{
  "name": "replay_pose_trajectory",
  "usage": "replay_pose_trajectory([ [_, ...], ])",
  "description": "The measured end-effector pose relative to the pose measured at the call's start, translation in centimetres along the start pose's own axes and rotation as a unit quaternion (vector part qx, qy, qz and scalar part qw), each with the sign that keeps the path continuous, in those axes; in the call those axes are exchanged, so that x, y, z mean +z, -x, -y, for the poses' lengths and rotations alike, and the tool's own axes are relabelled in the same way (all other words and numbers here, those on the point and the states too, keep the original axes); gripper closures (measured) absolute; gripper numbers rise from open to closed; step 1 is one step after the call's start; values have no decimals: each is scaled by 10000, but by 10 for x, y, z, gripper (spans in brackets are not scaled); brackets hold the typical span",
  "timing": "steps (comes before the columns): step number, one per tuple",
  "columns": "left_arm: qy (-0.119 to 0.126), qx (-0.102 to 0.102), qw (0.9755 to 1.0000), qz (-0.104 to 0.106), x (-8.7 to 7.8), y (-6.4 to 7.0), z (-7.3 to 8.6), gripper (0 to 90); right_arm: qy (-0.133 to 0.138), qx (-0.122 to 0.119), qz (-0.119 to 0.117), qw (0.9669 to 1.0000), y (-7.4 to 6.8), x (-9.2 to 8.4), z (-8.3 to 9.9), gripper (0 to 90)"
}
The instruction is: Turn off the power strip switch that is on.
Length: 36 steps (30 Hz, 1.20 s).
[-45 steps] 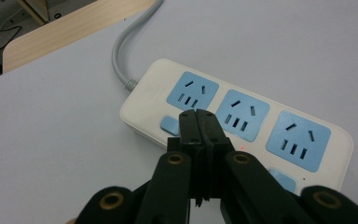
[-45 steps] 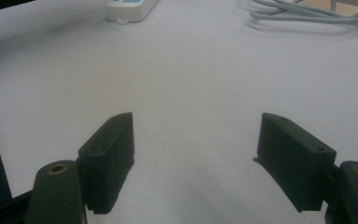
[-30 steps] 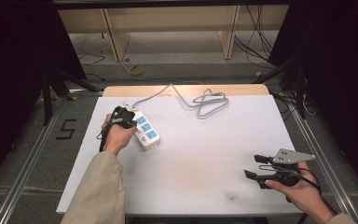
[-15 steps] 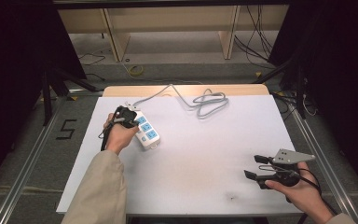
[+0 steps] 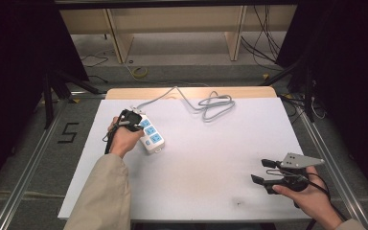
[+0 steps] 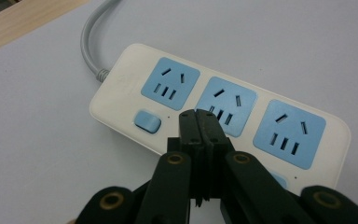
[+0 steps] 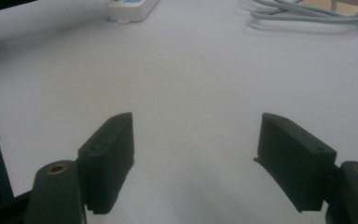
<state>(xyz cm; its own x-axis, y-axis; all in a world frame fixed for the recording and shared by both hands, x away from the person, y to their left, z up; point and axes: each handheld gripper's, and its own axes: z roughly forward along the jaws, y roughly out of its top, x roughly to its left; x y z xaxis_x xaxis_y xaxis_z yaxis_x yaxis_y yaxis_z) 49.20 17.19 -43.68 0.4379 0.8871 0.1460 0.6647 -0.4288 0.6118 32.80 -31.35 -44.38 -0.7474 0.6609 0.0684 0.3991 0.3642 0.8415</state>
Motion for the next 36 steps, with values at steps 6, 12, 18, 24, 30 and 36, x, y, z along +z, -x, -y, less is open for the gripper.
replay_pose_trajectory([
  [6,-70,-31,10000,48,2,0,0,898,-29,-2,-25,10000,0,1,0,277],
  [12,-143,-47,9998,97,4,-1,1,898,-27,13,-10,10000,1,1,0,277],
  [18,-221,-2,9997,111,8,1,0,898,-30,12,-17,10000,0,1,1,277],
  [24,-266,15,9996,130,9,1,0,898,-34,24,-7,10000,1,1,1,277],
  [30,-259,-17,9996,115,10,0,0,898,-52,2,-11,10000,1,1,1,277],
  [36,-292,-7,9995,130,12,0,0,898,-44,14,-8,10000,1,1,1,277],
])
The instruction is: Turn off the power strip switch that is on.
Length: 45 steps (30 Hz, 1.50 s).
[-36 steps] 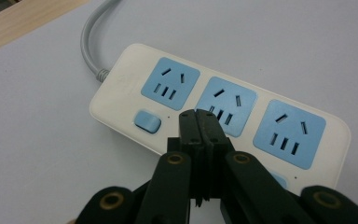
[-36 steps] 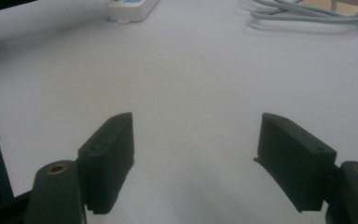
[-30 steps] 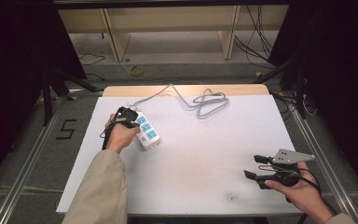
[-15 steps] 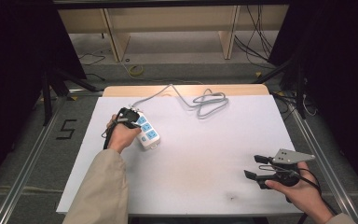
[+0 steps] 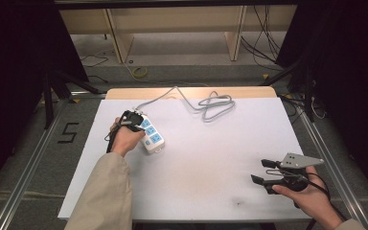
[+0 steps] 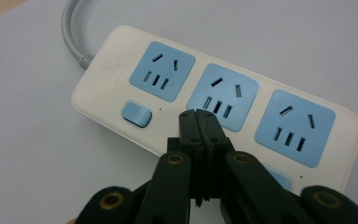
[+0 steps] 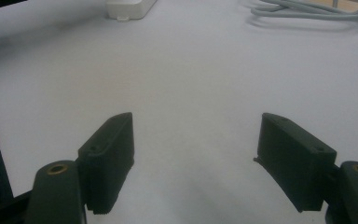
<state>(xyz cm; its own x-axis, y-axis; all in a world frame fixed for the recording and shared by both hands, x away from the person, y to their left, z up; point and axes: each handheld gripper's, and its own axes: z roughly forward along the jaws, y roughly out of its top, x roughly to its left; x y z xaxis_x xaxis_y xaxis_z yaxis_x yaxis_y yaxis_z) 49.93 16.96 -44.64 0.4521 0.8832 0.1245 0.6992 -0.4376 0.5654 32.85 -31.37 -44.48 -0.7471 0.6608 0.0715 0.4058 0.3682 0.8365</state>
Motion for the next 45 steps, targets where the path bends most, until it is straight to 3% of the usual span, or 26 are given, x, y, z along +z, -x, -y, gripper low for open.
replay_pose_trajectory([
  [11,-14,62,10000,-41,3,1,-1,897,-13,-16,3,10000,0,0,0,278],
  [20,-56,-42,9999,-75,4,3,-2,898,-18,-30,-6,10000,0,0,0,278],
  [26,-251,22,9995,-173,4,6,-6,898,-19,-15,-4,10000,0,0,1,278],
  [36,-346,-114,9992,-149,4,5,-9,898,-24,-25,0,10000,0,0,1,278],
  [45,-521,9,9984,-229,5,8,-13,898,-22,-5,7,10000,0,-1,1,278],
])
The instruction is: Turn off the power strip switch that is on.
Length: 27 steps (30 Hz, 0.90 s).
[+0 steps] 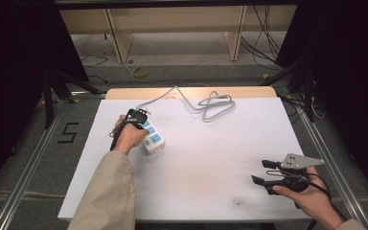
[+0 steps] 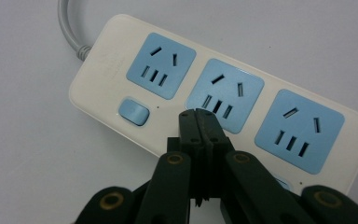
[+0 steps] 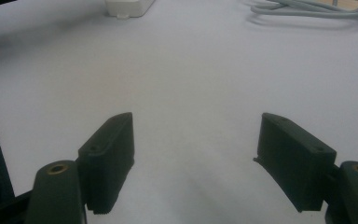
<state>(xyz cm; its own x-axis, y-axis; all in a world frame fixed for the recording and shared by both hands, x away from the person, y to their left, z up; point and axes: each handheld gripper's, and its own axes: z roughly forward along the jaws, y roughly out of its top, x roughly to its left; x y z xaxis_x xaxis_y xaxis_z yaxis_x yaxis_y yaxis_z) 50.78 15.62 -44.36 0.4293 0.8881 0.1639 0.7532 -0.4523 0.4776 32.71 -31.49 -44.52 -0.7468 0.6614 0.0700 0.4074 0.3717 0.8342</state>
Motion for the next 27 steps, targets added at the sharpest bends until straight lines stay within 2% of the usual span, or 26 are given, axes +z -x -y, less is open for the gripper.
replay_pose_trajectory([
  [6,-109,-45,9999,71,0,-1,-2,898,-9,-14,-11,10000,0,0,0,278],
  [13,-121,-217,9994,230,0,-5,-2,898,-18,-12,-21,10000,-1,0,0,278],
  [21,-277,-147,9993,206,1,-5,-6,898,-20,-25,-35,10000,-1,1,0,278],
  [27,-287,-122,9994,139,1,-2,-7,898,-37,-31,-41,10000,-1,1,0,278],
])
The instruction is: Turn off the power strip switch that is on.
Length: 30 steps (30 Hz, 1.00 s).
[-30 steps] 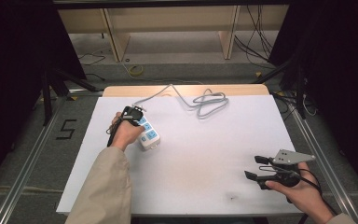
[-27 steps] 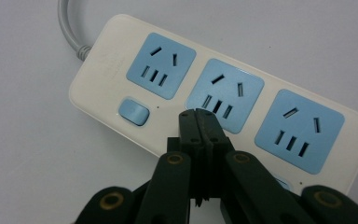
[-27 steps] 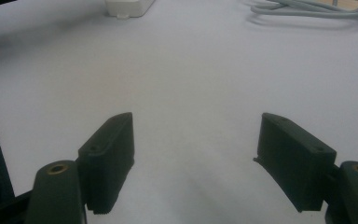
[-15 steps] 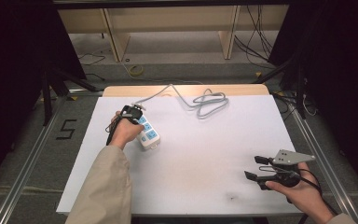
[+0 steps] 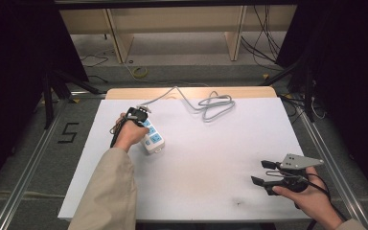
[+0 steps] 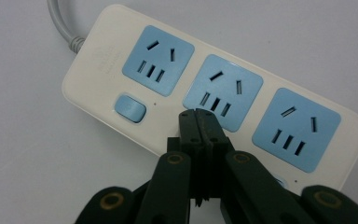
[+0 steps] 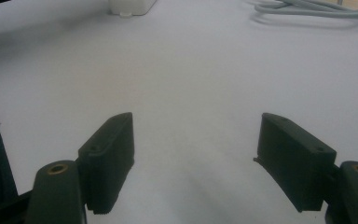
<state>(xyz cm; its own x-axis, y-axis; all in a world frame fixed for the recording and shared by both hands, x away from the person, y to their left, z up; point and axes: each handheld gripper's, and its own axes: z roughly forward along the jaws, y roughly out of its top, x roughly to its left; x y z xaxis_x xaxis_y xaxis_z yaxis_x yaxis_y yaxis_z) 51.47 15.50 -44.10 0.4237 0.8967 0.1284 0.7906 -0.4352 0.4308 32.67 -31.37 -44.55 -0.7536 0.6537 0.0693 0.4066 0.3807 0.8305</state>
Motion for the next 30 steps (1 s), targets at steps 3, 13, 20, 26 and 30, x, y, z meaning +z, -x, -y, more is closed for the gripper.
replay_pose_trajectory([
  [3,0,-18,10000,25,0,-1,0,899,-7,1,-5,10000,0,0,0,278],
  [13,-14,-6,10000,1,0,0,0,898,-17,-22,-13,10000,0,0,0,278],
  [20,-6,5,10000,-26,0,1,0,899,-24,-25,-19,10000,0,1,0,278],
  [26,-1,-17,10000,-37,1,1,-1,899,-15,-19,-20,10000,0,0,0,278],
  [30,-9,-44,10000,-33,0,1,-1,898,-23,-6,-24,10000,0,0,0,277],
])
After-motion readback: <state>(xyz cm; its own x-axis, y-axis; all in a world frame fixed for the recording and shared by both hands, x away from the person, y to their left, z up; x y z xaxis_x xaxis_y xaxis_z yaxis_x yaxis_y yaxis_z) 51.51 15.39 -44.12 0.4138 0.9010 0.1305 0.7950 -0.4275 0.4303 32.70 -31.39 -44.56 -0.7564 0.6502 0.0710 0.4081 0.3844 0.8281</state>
